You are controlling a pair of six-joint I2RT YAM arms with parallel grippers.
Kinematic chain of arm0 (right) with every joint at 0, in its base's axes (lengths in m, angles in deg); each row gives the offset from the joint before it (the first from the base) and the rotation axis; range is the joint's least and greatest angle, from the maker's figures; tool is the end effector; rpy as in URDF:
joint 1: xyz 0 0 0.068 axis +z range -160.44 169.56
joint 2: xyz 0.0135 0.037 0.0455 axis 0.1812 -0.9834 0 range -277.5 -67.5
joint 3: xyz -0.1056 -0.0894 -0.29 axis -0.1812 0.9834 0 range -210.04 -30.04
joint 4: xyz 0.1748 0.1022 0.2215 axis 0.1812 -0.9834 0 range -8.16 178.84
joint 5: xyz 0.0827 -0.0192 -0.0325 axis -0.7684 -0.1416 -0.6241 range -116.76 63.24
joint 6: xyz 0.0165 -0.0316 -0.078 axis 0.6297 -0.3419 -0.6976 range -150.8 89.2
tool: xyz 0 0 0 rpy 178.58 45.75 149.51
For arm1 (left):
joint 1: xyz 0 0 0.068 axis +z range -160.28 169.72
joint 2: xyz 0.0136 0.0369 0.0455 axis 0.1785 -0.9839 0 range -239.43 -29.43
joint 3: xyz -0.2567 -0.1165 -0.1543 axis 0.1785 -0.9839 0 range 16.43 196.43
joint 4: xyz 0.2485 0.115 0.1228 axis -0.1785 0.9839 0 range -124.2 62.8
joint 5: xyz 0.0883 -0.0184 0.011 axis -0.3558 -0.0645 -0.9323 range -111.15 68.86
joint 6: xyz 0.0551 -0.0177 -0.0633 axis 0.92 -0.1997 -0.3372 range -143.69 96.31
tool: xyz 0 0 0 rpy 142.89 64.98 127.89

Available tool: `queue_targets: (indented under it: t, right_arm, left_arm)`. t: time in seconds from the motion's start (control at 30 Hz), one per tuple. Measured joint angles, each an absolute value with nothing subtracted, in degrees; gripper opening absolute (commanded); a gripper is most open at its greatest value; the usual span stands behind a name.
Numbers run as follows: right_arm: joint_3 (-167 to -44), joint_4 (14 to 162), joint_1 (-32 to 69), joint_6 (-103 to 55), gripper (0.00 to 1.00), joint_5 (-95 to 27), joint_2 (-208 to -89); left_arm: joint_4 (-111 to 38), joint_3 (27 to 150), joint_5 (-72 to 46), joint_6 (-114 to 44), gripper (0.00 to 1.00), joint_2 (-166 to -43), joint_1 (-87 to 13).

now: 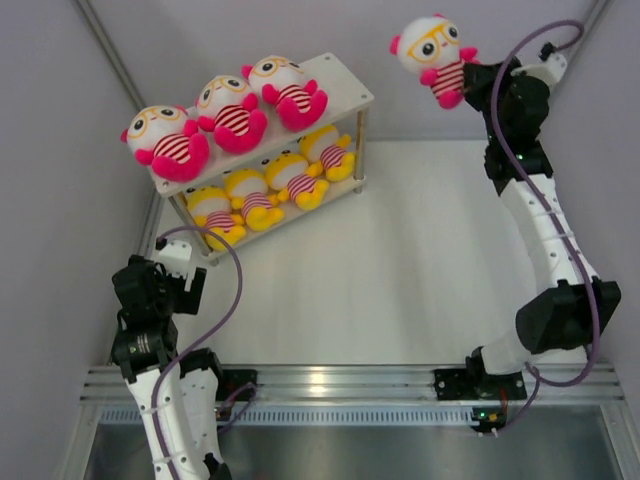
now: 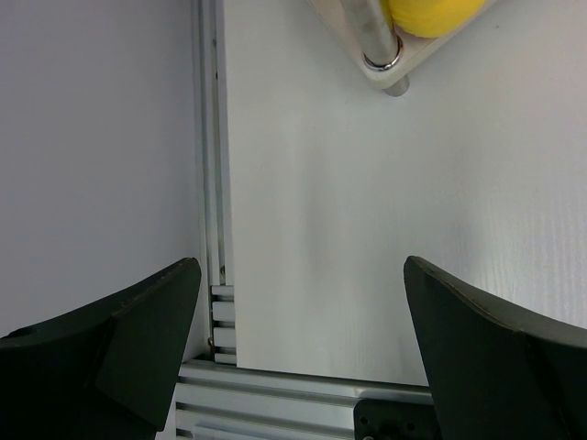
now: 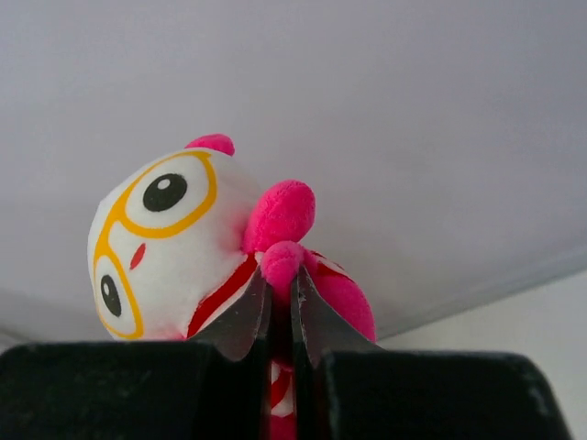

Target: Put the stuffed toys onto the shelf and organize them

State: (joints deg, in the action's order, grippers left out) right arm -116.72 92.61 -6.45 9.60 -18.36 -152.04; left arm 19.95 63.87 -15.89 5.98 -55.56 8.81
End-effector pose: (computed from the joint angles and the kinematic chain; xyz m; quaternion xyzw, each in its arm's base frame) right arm 0.4212 0.0184 0.5120 0.2604 0.6175 0.2343 0.7043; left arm 0.1043 0.0288 0.3305 0.1027 0.8715 0.1606 0.4519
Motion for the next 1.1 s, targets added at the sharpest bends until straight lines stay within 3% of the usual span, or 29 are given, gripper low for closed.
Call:
queue_targets:
  t: [0.13, 0.3, 0.83, 0.93, 0.97, 1.1]
  right_arm:
    - [-131.0, 93.7, 3.5, 10.6, 0.00, -19.5, -159.8]
    - [-140.1, 92.8, 12.3, 13.9, 0.00, -16.8, -168.6]
    - [-141.9, 87.9, 21.3, 22.1, 0.01, 3.2, -174.1]
    - [-141.9, 88.0, 22.4, 23.9, 0.21, 3.4, -174.2]
    - [-141.9, 88.0, 22.5, 24.5, 0.38, 3.5, -174.3]
    - [-142.3, 88.0, 22.5, 25.4, 0.52, 3.5, -175.6]
  left_arm:
    - [20.0, 63.6, -16.0, 6.0, 0.99, -55.6, 8.8]
    - [20.0, 63.0, -15.8, 5.5, 0.99, -55.6, 8.8]
    - [20.1, 62.7, -15.8, 4.9, 0.99, -55.6, 8.8]
    - [20.1, 62.7, -15.8, 4.9, 0.99, -55.6, 8.8]
    - [20.1, 62.7, -15.8, 4.8, 0.99, -55.6, 8.8]
    - [20.1, 62.7, -15.9, 4.8, 0.99, -55.6, 8.8]
